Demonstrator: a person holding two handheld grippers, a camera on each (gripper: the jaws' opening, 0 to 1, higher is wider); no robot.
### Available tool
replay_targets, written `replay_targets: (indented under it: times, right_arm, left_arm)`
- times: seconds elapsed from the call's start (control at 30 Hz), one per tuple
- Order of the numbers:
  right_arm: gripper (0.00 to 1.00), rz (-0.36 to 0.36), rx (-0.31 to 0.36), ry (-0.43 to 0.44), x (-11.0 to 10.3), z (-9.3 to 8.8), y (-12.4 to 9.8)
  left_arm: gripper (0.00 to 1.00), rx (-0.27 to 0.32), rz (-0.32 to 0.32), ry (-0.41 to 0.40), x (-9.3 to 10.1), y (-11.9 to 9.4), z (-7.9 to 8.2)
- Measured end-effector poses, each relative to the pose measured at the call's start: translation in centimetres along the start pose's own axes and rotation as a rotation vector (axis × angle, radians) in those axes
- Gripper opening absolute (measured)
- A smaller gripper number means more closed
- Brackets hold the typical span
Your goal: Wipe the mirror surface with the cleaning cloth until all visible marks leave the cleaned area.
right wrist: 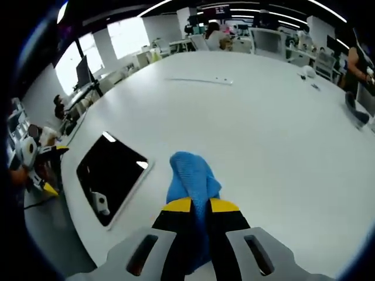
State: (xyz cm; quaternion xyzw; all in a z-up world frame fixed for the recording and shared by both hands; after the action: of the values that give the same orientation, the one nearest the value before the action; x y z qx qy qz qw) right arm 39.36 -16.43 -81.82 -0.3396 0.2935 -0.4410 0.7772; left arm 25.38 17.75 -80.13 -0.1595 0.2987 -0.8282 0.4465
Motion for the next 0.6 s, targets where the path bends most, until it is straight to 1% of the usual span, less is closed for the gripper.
replay_targets:
  times: [0.17,0.3,0.6]
  right_arm:
    - [0.05,-0.011,-0.025,0.008,0.5,-1.5,0.4]
    - [0.05,-0.030,-0.041,-0.018,0.7,-2.3,0.7]
    - [0.08,-0.052,-0.039,-0.059,1.1,-2.3,0.8]
  left_arm:
    - [0.99,-0.002,0.002,-0.002,0.0,0.0,0.0]
    - [0.99,-0.003,0.004,-0.002,-0.1,0.0,-0.1]
    - [0.99,-0.003,0.005,-0.006,-0.1,0.0,0.0]
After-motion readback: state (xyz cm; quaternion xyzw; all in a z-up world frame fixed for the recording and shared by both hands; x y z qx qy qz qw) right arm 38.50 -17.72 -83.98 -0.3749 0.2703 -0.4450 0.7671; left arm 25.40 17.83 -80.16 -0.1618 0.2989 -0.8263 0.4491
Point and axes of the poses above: the point that each gripper's makers call its tool centre point, and the gripper's own axes: y roughly forward along the fingers, x roughly to its right, z roughly out of its top, the point moved 2 cm from there along -y, roughly backward along the fingers, and after that the axes turned 3 degrees about y, right-handed, at the moved point
